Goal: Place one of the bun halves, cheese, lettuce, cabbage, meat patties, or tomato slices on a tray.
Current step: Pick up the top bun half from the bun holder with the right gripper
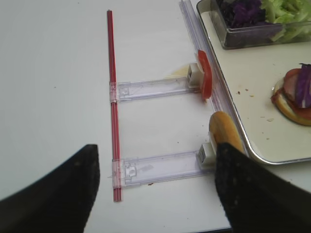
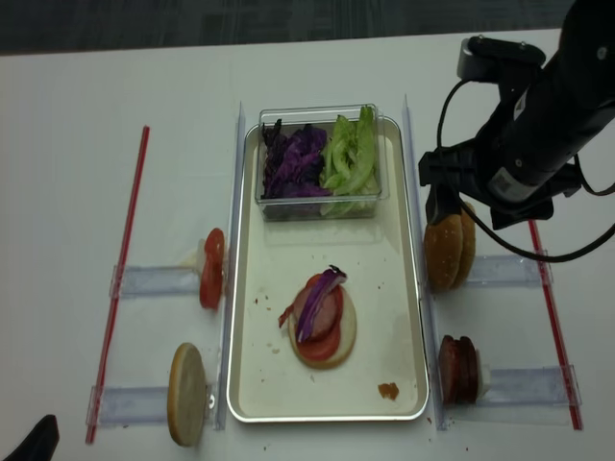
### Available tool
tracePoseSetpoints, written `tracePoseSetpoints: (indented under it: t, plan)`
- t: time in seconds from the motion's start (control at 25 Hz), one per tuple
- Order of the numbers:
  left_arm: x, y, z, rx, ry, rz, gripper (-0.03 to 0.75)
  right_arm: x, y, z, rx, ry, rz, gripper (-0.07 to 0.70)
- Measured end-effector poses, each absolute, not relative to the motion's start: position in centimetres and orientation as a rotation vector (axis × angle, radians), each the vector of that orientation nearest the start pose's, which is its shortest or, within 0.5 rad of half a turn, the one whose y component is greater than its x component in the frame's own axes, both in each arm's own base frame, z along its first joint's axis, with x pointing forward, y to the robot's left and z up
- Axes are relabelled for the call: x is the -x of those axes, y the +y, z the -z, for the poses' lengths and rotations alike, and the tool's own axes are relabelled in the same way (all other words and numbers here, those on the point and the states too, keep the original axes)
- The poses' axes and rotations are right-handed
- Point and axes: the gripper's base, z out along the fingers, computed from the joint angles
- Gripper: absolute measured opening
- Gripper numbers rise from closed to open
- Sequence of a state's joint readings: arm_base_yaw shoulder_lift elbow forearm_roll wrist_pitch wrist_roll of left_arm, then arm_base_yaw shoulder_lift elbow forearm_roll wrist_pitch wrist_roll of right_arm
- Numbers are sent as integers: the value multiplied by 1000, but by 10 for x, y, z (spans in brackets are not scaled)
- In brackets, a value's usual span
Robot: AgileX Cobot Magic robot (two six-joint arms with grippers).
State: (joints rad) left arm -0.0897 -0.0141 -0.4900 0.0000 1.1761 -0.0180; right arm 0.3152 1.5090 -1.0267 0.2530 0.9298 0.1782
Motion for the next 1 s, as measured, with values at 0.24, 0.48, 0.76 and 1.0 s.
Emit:
tracePoseSetpoints:
  t: [0.24,0.48,0.76,1.0]
  plan:
    - [11,1,-265,-77,2155,62,468,-275,109,-234,-9,2950,-408,596]
    - [11,1,-265,-77,2155,62,468,-280,112,-224,-36,2965,-424,595]
    - [11,1,-265,-77,2155,62,468,-285,114,-219,-53,2949,-433,594]
    - [11,1,-265,-77,2155,62,468,-286,114,-217,-58,2946,-434,594]
